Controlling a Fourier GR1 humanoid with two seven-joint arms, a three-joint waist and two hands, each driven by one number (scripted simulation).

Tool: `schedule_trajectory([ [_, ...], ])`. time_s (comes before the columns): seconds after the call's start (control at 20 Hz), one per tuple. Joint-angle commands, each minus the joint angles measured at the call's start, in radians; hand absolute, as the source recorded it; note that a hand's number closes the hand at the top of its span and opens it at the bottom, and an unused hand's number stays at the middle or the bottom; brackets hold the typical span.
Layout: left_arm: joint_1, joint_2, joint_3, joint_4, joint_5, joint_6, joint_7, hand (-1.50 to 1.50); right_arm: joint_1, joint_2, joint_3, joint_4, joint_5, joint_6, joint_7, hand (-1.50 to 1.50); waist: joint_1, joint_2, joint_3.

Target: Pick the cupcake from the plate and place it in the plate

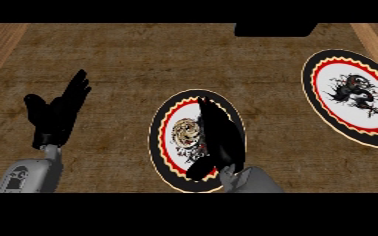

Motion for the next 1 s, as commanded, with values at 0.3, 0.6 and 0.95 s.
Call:
schedule_trajectory([
  [0.3, 0.037, -0.049, 0.011, -0.058, -0.054, -0.018, 0.014, 0.0, -0.147, 0.016, -0.06, 0.143, -0.044, 0.036, 0.022, -1.5, 0.002, -0.001, 0.0],
  [0.6, -0.048, -0.1, 0.02, 0.013, -0.089, 0.017, 0.034, 0.0, -0.13, 0.016, -0.002, 0.176, -0.052, 0.028, 0.033, -1.5, -0.002, 0.0, 0.0],
  [0.95, 0.003, -0.054, 0.049, -0.057, -0.058, -0.056, 0.055, 0.0, -0.206, 0.016, 0.026, 0.322, -0.168, 0.067, -0.12, 1.5, 0.008, 0.001, 0.0],
])
